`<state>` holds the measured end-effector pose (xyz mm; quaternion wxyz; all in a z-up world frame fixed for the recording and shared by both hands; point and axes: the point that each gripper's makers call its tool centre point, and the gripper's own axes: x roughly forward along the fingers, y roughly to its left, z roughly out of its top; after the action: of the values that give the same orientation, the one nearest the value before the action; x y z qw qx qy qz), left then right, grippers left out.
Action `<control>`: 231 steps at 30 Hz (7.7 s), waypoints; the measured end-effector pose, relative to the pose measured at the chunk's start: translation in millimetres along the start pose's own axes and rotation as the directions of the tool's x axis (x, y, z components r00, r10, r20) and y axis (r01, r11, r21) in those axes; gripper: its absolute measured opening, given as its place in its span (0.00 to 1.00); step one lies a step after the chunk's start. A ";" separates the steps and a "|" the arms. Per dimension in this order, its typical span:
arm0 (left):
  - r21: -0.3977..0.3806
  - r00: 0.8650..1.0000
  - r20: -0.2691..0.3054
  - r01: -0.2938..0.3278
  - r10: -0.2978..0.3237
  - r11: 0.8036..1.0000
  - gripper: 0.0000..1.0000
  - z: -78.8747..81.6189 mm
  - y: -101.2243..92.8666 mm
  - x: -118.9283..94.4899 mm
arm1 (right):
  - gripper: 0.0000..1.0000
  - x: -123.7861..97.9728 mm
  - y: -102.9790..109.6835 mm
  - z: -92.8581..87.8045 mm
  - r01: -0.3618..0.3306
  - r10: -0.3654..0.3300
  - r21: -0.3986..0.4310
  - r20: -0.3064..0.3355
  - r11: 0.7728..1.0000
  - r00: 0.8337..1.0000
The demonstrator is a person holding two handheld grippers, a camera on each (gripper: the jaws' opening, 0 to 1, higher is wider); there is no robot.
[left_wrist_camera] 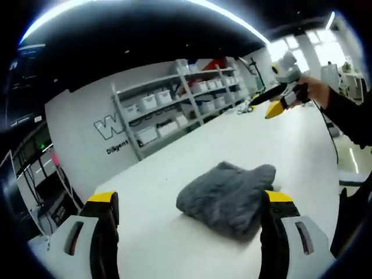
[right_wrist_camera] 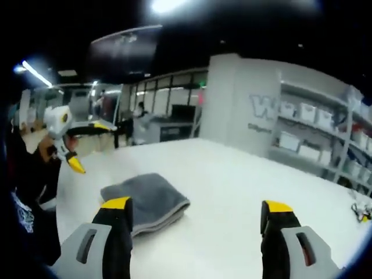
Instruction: Open the folded towel by lifting each exposed corner and separating the folded layers until the towel lies flat within the target outline without major curled edges
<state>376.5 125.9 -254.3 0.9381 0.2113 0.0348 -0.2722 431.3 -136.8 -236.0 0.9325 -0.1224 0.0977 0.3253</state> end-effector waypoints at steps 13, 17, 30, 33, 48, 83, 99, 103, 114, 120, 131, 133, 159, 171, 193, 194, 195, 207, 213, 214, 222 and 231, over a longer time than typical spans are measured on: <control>0.144 0.999 0.036 0.024 -0.029 0.989 1.00 33.6 -30.0 4.7 | 0.90 17.1 -12.7 56.2 -0.046 0.040 -0.105 -0.058 0.993 0.997; 0.200 0.998 0.052 0.015 -0.026 0.980 1.00 43.0 -38.2 5.4 | 0.90 19.4 -10.9 66.0 -0.042 0.035 -0.125 -0.062 0.991 0.997; 0.428 0.996 0.078 -0.081 0.052 0.900 1.00 67.6 -68.8 7.5 | 0.92 37.5 -21.2 117.3 -0.118 0.113 0.071 0.070 0.990 0.991; 0.493 0.994 0.073 -0.102 0.076 0.864 1.00 70.3 -72.8 5.9 | 0.88 38.1 -4.9 128.1 -0.271 0.236 0.223 0.172 0.936 0.956; 0.645 0.975 0.107 -0.215 0.192 0.733 1.00 85.0 -79.3 0.3 | 0.82 67.3 17.3 72.5 -0.361 0.303 0.262 0.238 0.895 0.923; 0.701 0.978 0.025 -0.165 0.208 0.694 1.00 54.0 -127.9 46.9 | 0.73 113.5 -19.0 -12.0 -0.377 0.384 0.461 0.085 0.803 0.920; 0.760 0.980 -0.016 -0.116 0.197 0.639 1.00 9.8 -153.0 90.2 | 0.65 138.7 -21.4 -39.2 -0.371 0.420 0.534 0.031 0.760 0.907; 0.760 0.981 -0.028 -0.104 0.192 0.642 1.00 4.0 -155.3 99.4 | 0.65 146.1 -18.4 -46.5 -0.369 0.433 0.544 0.012 0.754 0.901; 0.753 0.978 -0.037 -0.108 0.206 0.650 0.90 -5.9 -150.8 113.1 | 0.64 157.3 -15.7 -61.8 -0.357 0.448 0.579 -0.016 0.733 0.894; 0.743 0.982 -0.068 -0.067 0.174 0.666 0.71 -11.1 -156.7 116.9 | 0.63 156.8 -10.7 -64.9 -0.359 0.457 0.579 -0.025 0.732 0.889; 0.734 0.984 -0.078 -0.052 0.161 0.677 0.55 -8.7 -159.3 115.6 | 0.62 164.2 0.7 -80.0 -0.358 0.483 0.600 -0.054 0.716 0.874; 0.730 0.984 -0.086 -0.046 0.158 0.682 0.47 -7.2 -159.9 114.1 | 0.64 163.7 3.5 -81.3 -0.362 0.490 0.596 -0.061 0.717 0.869; 0.694 0.983 -0.057 -0.086 0.174 0.715 0.07 3.4 -144.0 114.4 | 0.59 162.4 29.4 -89.1 -0.392 0.586 0.686 -0.062 0.613 0.808; 0.676 0.980 -0.029 -0.127 0.198 0.726 0.07 7.8 -134.6 110.2 | 0.61 133.6 51.6 -86.1 -0.413 0.603 0.762 0.038 0.498 0.797; 0.656 0.971 0.013 -0.188 0.238 0.731 0.08 14.7 -127.9 106.5 | 0.55 124.2 76.3 -85.5 -0.423 0.604 0.801 0.098 0.425 0.791; 0.657 0.971 0.015 -0.189 0.238 0.730 0.08 14.5 -128.1 106.3 | 0.54 123.5 77.4 -84.1 -0.428 0.607 0.802 0.104 0.417 0.788; 0.657 0.971 0.017 -0.190 0.238 0.730 0.08 14.8 -128.0 106.0 | 0.52 125.3 76.4 -83.4 -0.429 0.611 0.803 0.105 0.414 0.785; 0.672 0.978 0.015 -0.164 0.208 0.722 0.08 7.7 -143.0 104.2 | 0.25 137.3 68.7 -91.5 -0.380 0.570 0.840 0.106 0.387 0.815; 0.672 0.981 0.007 -0.150 0.196 0.726 0.09 4.1 -146.3 103.6 | 0.13 138.7 70.9 -94.6 -0.368 0.554 0.851 0.112 0.375 0.825; 0.671 0.981 0.007 -0.150 0.195 0.726 0.09 4.2 -146.3 103.7 | 0.11 139.4 69.4 -94.2 -0.367 0.552 0.856 0.119 0.365 0.825; 0.674 0.982 0.005 -0.145 0.191 0.725 0.08 3.5 -147.1 103.5 | 0.08 140.7 71.3 -91.4 -0.375 0.550 0.855 0.132 0.358 0.825; 0.665 0.989 0.009 -0.117 0.149 0.738 0.08 4.0 -153.4 104.7 | 0.05 138.8 66.1 -83.1 -0.388 0.547 0.851 0.147 0.355 0.824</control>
<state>384.7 -44.7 -327.5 0.8178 0.5385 -0.0583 -0.1944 487.8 -30.0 -362.3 0.7231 0.3591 0.3506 0.4747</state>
